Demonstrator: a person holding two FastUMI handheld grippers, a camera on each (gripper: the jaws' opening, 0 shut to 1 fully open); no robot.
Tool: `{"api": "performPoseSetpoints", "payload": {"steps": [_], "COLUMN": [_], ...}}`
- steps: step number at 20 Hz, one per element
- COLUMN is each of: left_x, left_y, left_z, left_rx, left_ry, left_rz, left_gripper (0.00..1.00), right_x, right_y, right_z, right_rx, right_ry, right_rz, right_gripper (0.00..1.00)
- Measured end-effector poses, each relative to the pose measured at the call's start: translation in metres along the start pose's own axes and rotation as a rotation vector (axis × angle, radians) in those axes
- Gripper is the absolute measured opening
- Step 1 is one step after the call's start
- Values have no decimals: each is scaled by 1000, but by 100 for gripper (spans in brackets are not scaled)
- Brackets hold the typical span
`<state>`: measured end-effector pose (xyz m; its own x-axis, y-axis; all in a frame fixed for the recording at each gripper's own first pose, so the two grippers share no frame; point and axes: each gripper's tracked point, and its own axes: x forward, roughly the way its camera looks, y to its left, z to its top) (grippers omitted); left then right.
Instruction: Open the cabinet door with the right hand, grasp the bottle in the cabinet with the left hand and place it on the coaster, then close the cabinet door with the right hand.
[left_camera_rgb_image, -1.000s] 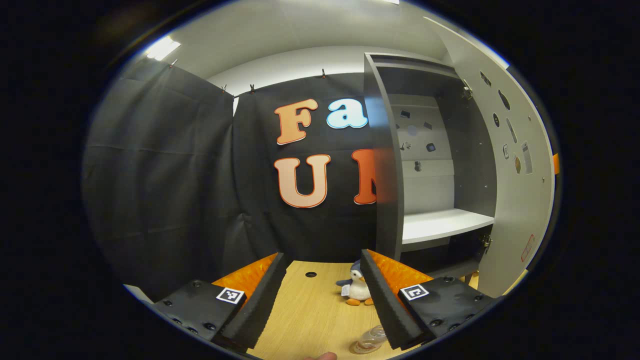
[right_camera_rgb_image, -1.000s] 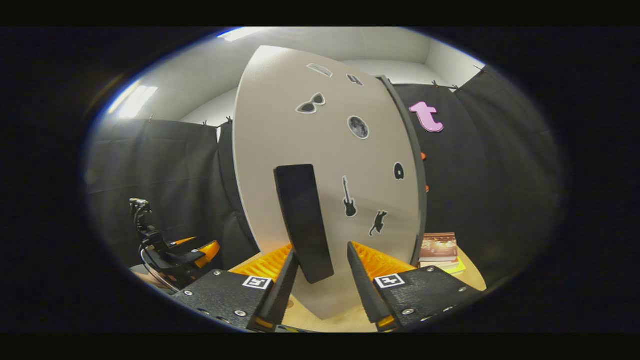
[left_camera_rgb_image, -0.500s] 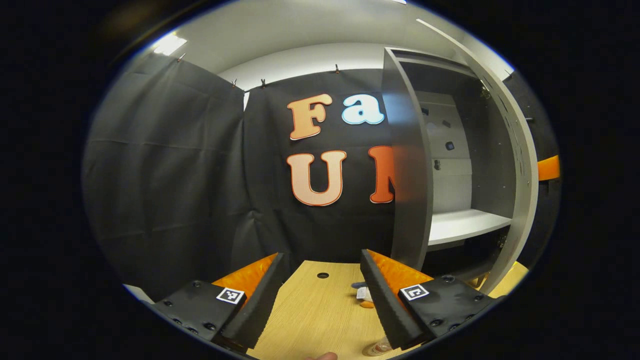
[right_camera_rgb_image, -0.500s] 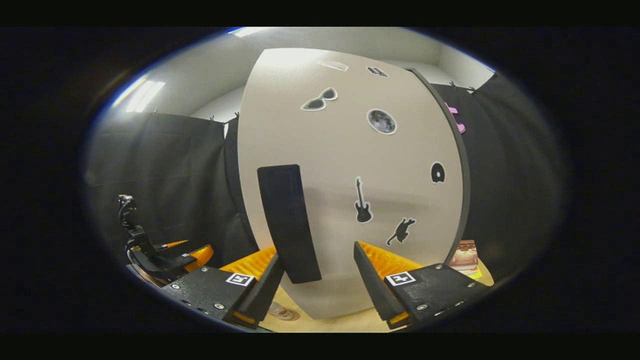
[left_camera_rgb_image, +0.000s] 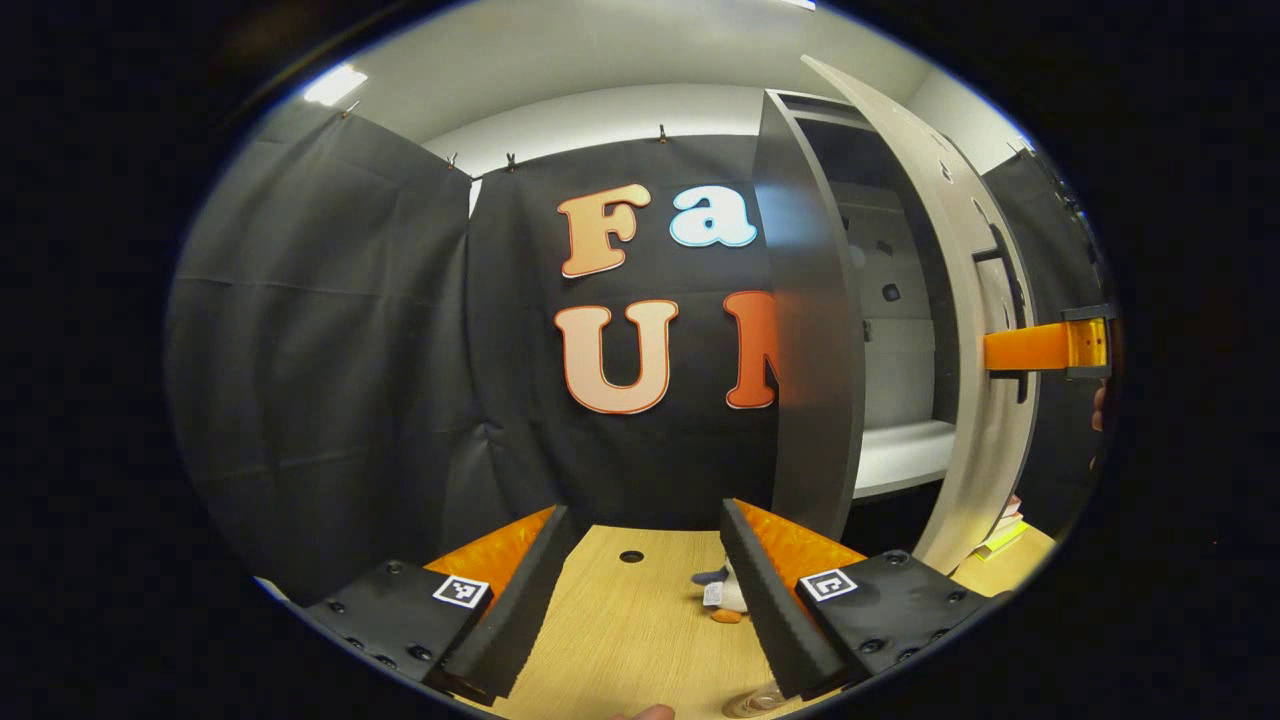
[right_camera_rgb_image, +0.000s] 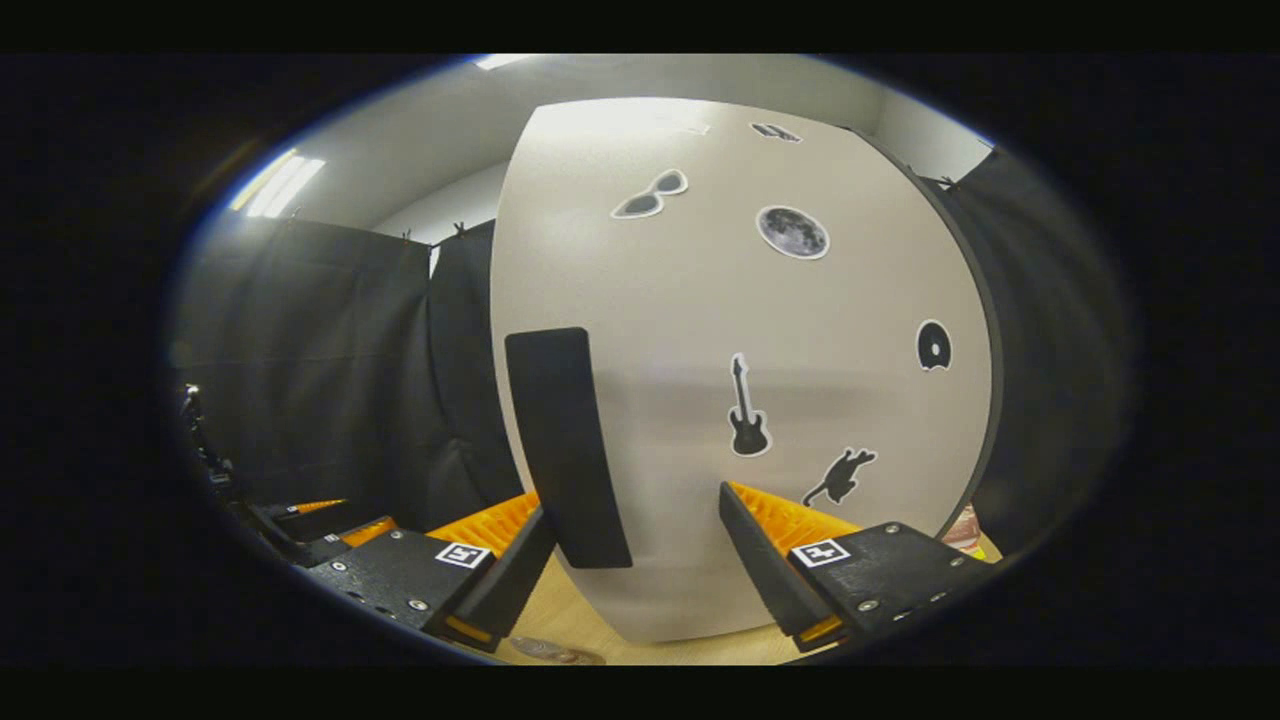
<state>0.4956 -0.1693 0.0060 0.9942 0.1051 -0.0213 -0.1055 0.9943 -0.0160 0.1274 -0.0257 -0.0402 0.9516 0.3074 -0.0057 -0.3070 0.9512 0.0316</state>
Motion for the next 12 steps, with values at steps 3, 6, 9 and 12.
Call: {"api": "performPoseSetpoints", "payload": {"steps": [3,6,9,12], "left_x": [7,14,21,26], "left_y": [3,2,0,-4], "left_z": [-3,-6,-7,-7], "left_rx": [-10,-22,-28,-29], "left_ry": [6,17,18,19], "left_rz": [-3,-10,-24,-36], "left_gripper": [97,97,96,97], "right_x": [3,4,7,8], "right_y": [10,18,19,26], "right_z": [1,-2,-6,-7], "right_rx": [-19,-70,-81,-100], "right_ry": [-10,-16,-18,-25], "right_rz": [-40,-75,-112,-144], "right_gripper": [95,95,95,99]}}
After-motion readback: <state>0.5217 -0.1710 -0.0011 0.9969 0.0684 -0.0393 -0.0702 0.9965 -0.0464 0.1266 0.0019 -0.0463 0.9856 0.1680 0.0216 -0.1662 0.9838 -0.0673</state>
